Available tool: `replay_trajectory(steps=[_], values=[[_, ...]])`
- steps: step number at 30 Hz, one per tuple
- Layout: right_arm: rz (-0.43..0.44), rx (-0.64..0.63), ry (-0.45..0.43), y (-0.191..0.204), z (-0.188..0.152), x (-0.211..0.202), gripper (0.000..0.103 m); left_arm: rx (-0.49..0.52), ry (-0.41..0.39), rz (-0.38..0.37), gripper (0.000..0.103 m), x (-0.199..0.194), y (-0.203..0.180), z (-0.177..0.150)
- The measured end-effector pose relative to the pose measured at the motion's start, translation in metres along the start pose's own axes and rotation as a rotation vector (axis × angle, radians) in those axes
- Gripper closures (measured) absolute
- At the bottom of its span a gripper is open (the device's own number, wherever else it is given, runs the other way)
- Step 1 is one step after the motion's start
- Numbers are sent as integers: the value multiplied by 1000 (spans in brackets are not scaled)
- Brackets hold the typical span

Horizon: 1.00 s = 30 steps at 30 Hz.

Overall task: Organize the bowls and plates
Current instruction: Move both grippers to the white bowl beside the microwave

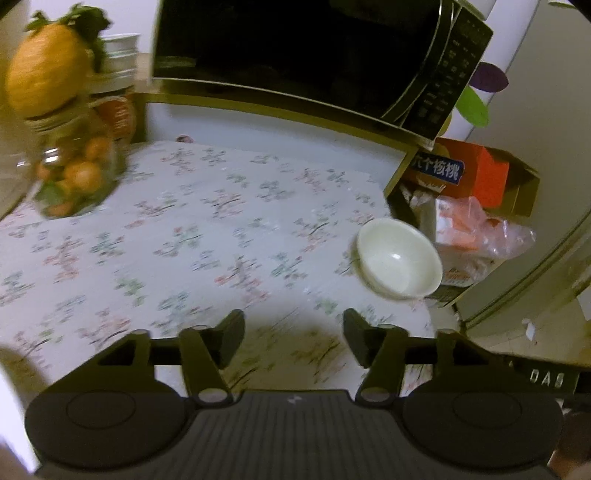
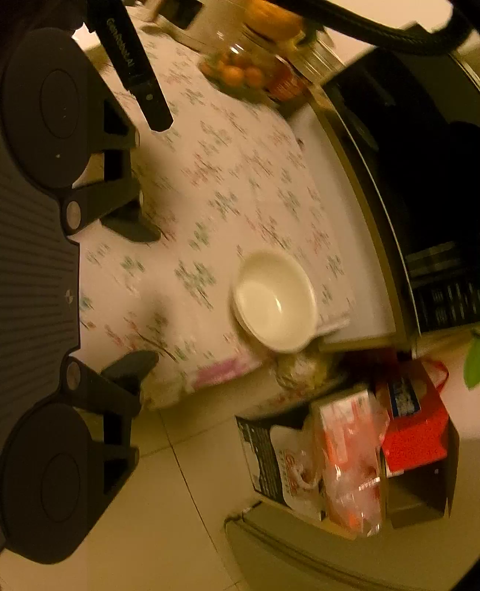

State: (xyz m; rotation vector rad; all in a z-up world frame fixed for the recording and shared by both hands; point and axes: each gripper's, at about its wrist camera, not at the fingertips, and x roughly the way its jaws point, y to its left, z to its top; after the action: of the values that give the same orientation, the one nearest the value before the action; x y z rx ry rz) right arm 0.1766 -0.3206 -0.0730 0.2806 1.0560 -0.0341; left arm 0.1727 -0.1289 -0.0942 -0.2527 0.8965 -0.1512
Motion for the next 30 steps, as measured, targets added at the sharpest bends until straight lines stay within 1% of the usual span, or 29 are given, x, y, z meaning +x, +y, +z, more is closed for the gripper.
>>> replay_trajectory(steps=[2,6,11,15,17,22,23,24,26,28,30], values=[[-2,3,-2,-5,5,8,29,3,-3,0,39,15,-10,5],[-14,34,-36,-21,13,22,28,-3,-10,7,37,42,-25,13],[28,164,-66,-44,23,40,30,-43,-26,-33,37,62,-35,20],[72,288,-84,-59,32,53,30,-64,-22,-38,37,74,-38,25],[77,324,-92,-62,36,60,30,-74,-18,-32,37,81,-39,27],[91,343,-94,-57,43,76,30,-55,-9,-2,39,97,-47,30],[90,344,-91,-56,44,80,32,-52,-8,4,42,100,-49,30],[88,347,-90,-55,44,83,33,-51,-7,15,42,103,-51,30],[86,360,-90,-54,45,88,42,-57,2,19,44,109,-51,30],[88,369,-90,-54,46,92,46,-65,9,17,45,114,-51,29],[84,363,-92,-54,46,95,51,-56,14,17,48,118,-52,28]])
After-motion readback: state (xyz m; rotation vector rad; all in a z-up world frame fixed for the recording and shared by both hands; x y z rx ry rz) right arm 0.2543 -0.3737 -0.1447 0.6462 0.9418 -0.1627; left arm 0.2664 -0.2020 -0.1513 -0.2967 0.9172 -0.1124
